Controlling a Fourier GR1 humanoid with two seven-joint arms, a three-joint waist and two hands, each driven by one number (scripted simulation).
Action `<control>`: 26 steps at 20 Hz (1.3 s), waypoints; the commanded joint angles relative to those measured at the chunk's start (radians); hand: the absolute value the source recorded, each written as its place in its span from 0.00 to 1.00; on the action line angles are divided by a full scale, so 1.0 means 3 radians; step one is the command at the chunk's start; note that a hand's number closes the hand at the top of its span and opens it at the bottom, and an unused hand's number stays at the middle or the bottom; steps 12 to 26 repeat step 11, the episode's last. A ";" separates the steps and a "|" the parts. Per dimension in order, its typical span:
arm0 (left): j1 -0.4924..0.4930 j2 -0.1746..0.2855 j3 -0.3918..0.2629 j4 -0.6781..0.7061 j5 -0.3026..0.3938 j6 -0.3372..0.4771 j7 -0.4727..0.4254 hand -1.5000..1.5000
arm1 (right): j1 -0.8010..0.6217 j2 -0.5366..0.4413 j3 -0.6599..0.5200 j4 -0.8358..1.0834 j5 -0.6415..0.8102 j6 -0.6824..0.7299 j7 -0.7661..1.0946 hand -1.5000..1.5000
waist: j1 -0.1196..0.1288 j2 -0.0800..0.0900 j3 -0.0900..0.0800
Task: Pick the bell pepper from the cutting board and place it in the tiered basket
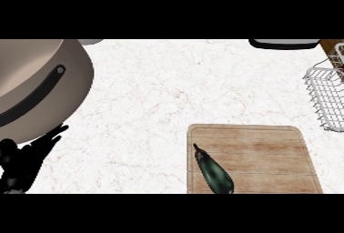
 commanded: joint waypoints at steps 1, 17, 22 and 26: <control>-0.0074 -0.0020 0.0039 0.0095 -0.0093 0.0141 -0.0122 0.50 | 0.0033 -0.0337 -0.0396 0.0186 -0.0365 0.0360 0.0079 0.00 | -0.0074 -0.0006 0.0000; 0.0088 -0.0012 0.0082 -0.0010 -0.0022 0.0054 -0.0094 0.50 | 0.0961 -0.1061 -0.1325 0.0635 -0.1261 0.1133 -0.0728 0.00 | -0.0086 -0.0004 0.0010; 0.0088 -0.0012 0.0082 -0.0010 -0.0022 0.0054 -0.0094 0.50 | 0.0961 -0.1061 -0.1325 0.0635 -0.1261 0.1133 -0.0728 0.00 | -0.0086 -0.0004 0.0010; 0.0088 -0.0012 0.0082 -0.0010 -0.0022 0.0054 -0.0094 0.50 | 0.0961 -0.1061 -0.1325 0.0635 -0.1261 0.1133 -0.0728 0.00 | -0.0086 -0.0004 0.0010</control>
